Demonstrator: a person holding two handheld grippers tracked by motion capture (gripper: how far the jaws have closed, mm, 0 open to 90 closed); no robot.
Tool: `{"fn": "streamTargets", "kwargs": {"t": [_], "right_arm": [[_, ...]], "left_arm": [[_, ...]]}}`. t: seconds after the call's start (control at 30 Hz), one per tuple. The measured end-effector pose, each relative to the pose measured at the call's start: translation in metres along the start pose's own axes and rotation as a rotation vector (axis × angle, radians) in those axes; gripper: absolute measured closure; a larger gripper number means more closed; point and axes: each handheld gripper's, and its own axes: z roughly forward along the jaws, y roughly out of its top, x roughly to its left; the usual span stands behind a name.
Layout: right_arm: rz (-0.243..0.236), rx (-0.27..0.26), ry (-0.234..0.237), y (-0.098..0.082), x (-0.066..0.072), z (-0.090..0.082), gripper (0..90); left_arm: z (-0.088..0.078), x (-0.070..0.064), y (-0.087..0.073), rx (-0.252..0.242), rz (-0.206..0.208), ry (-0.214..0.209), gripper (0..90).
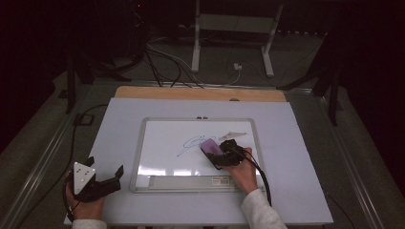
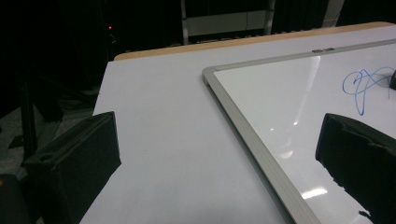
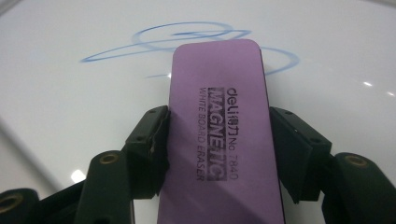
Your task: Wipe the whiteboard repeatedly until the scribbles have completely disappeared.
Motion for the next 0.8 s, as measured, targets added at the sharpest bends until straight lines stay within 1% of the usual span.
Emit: {"fn": "streamTargets", "kwargs": {"t": [0.03, 0.07, 0.1, 0.17, 0.23, 0.33, 0.37, 0.4, 0.47, 0.53, 0.6, 0.67, 0.73, 0.77, 0.8], "right_arm": [[0.018, -0.004, -0.027, 0.001, -0.004, 0.0, 41.1], [0.025, -0.006, -0.045, 0.001, -0.007, -0.001, 41.1], [0.046, -0.007, -0.07, 0.002, -0.011, -0.001, 41.1], [0.073, -0.01, -0.084, 0.002, -0.016, -0.001, 41.1], [0.068, -0.012, -0.091, 0.002, -0.015, -0.001, 41.1], [0.046, -0.01, -0.046, 0.001, -0.008, 0.001, 41.1], [0.027, -0.011, -0.029, 0.001, -0.004, 0.001, 41.0], [0.018, -0.009, -0.012, 0.001, -0.002, 0.002, 41.1], [-0.019, 0.002, 0.022, 0.002, 0.004, 0.003, 41.0], [-0.027, 0.007, 0.028, 0.003, 0.004, 0.004, 41.0], [-0.012, 0.005, 0.015, 0.004, 0.0, 0.004, 41.1], [0.019, 0.002, -0.017, 0.006, -0.006, 0.004, 41.1], [0.058, 0.002, -0.06, 0.008, -0.015, 0.004, 41.1], [0.094, 0.005, -0.093, 0.009, -0.021, 0.003, 41.2], [0.116, 0.006, -0.118, 0.011, -0.026, 0.003, 41.2]], "left_arm": [[0.0, 0.0, 0.0, 0.0, 0.0, 0.0, 0.6], [0.0, 0.0, 0.0, 0.0, -0.002, 0.001, 0.6], [0.0, 0.0, 0.0, 0.0, -0.001, 0.001, 0.6], [0.001, 0.0, 0.0, 0.0, -0.001, 0.0, 0.6], [0.001, 0.0, 0.0, 0.002, -0.001, -0.001, 0.6], [0.001, -0.001, 0.0, 0.002, 0.003, -0.001, 0.6], [0.001, -0.001, 0.0, 0.003, 0.003, -0.001, 0.6], [0.001, -0.001, 0.0, 0.001, 0.001, -0.001, 0.6], [0.001, 0.0, 0.0, 0.002, 0.0, -0.001, 0.6], [0.001, 0.0, 0.0, 0.001, -0.001, 0.0, 0.6], [0.0, 0.0, 0.0, 0.001, -0.002, 0.0, 0.6], [0.001, 0.0, 0.0, 0.0, -0.004, 0.0, 0.6], [0.0, 0.001, 0.0, 0.001, -0.003, 0.0, 0.6], [0.0, 0.001, 0.0, 0.0, -0.004, 0.0, 0.6], [0.0, 0.001, 0.0, 0.0, -0.005, -0.001, 0.6]]}}
